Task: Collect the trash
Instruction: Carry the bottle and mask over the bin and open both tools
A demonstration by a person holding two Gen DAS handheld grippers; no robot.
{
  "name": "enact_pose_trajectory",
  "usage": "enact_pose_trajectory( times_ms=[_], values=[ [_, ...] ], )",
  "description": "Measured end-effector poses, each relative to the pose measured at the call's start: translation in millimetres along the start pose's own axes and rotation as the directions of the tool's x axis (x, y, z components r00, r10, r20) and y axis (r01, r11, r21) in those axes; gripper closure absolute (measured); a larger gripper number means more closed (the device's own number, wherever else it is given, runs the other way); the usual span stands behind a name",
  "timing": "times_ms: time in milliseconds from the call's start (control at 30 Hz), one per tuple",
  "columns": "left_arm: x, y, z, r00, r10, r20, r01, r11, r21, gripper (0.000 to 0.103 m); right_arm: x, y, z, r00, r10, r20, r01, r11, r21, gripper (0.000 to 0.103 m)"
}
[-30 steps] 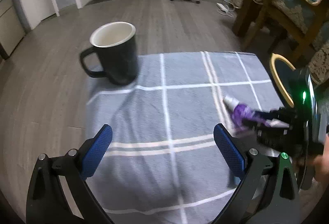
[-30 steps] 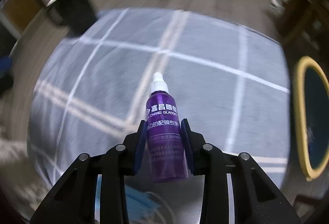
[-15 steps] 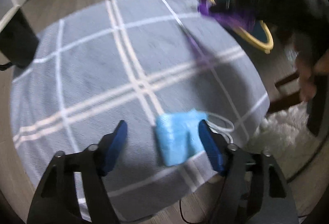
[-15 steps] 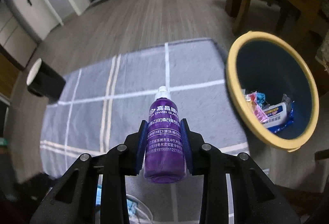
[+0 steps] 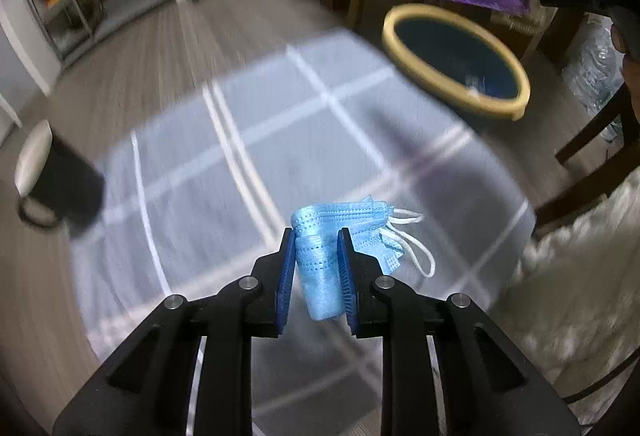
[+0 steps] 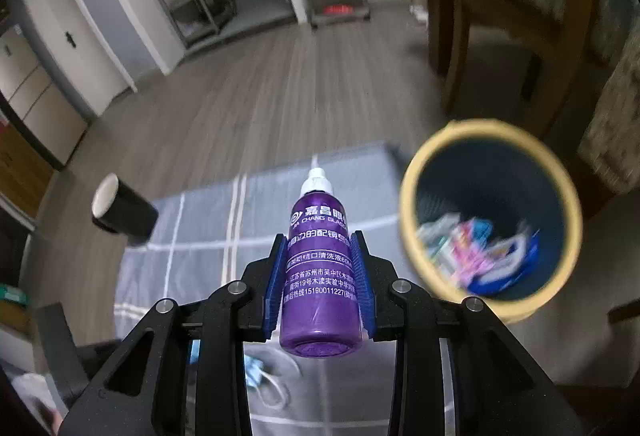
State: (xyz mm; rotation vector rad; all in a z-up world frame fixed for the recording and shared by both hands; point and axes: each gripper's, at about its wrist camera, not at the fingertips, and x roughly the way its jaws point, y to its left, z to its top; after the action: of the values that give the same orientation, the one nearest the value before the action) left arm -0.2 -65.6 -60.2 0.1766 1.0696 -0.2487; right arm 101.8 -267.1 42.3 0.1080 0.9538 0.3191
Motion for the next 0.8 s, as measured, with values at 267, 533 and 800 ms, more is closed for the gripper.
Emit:
enact_pose_trajectory(
  times_ms=[267, 533, 800],
  values=[
    [-9, -41, 92, 0.99, -0.042, 0.134, 0.039, 0.999, 0.029, 0.082, -12, -94, 14, 0.996, -0.087, 0.015, 0.087, 0.995, 0.05, 0.069],
    [36, -116, 153, 0.988, -0.065, 0.141, 0.047, 0.991, 0.125, 0.082, 33, -182, 3, 0.993, -0.074, -0.095, 0.101, 0.945, 0.313, 0.069],
    [87, -142, 184, 0.993, -0.062, 0.102, 0.05, 0.991, 0.121, 0.081, 52, -202, -1, 0.989, -0.081, -0.124, 0.123, 0.916, 0.382, 0.069]
  ],
)
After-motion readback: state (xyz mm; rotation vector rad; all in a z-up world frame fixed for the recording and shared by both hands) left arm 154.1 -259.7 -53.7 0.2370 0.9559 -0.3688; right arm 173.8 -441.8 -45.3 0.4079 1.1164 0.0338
